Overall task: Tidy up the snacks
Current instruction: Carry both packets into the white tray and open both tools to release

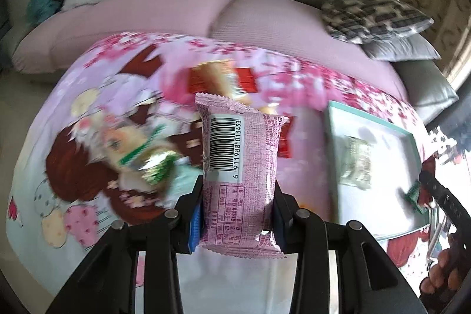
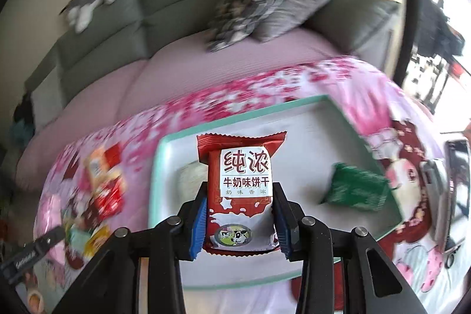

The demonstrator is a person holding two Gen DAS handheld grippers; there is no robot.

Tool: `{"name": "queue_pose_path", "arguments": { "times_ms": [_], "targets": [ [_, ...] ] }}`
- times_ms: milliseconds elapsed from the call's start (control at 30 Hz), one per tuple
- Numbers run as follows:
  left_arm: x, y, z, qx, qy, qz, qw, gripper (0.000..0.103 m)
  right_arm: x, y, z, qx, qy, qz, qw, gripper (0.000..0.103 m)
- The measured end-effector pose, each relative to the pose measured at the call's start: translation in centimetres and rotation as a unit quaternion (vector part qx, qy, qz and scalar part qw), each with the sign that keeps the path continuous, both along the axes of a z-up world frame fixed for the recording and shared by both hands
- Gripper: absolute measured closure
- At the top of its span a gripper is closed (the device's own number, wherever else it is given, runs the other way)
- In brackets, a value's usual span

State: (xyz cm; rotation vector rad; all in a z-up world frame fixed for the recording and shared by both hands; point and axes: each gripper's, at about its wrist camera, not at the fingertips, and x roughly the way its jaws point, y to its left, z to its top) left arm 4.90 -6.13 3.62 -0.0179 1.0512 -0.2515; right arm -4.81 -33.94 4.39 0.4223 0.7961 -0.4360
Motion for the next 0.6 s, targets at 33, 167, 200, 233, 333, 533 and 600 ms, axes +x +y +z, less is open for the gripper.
{"name": "queue_pose_path", "arguments": {
  "times_ms": [33, 167, 200, 233, 333, 533, 600],
  "targets": [
    [0.1, -1.0, 0.2, -0.001, -0.002, -0.009, 1.0000, 0.063, -0.3, -1.1, -0.1, 0.000, -0.002, -0.014, 1.000, 0.061],
    [0.6, -5.4, 0.7, -0.011, -0.007, -0.053, 0.9985, 0.063, -0.5, -3.6, -1.2, -0.001, -0.007, -0.044, 0.999, 0.061],
    [0.7, -6.6, 0.7, -0.016, -0.006, -0.065, 0.9977, 0.063, -0.3, -4.1, -1.6, -0.001, -0.007, -0.048, 0.999, 0.061],
    [1.0, -7.9, 0.5, -0.019, -0.003, -0.075, 0.9970, 0.063, -0.2, -4.3, -1.9, 0.001, -0.008, -0.048, 0.999, 0.061],
    [1.5, -11.1, -0.1, -0.019, 0.006, -0.100, 0.9948, 0.063, 0.6, -4.7, -2.8, 0.002, -0.008, -0.046, 0.999, 0.061],
    [3.1, -16.6, -2.5, -0.020, 0.046, -0.135, 0.9895, 0.063, 1.5, -5.2, -4.7, 0.006, 0.015, -0.047, 0.999, 0.061],
    [3.3, -18.2, -2.7, -0.016, 0.046, -0.147, 0.9880, 0.063, 1.7, -5.6, -5.0, 0.007, 0.015, -0.048, 0.999, 0.061]
  ]
}}
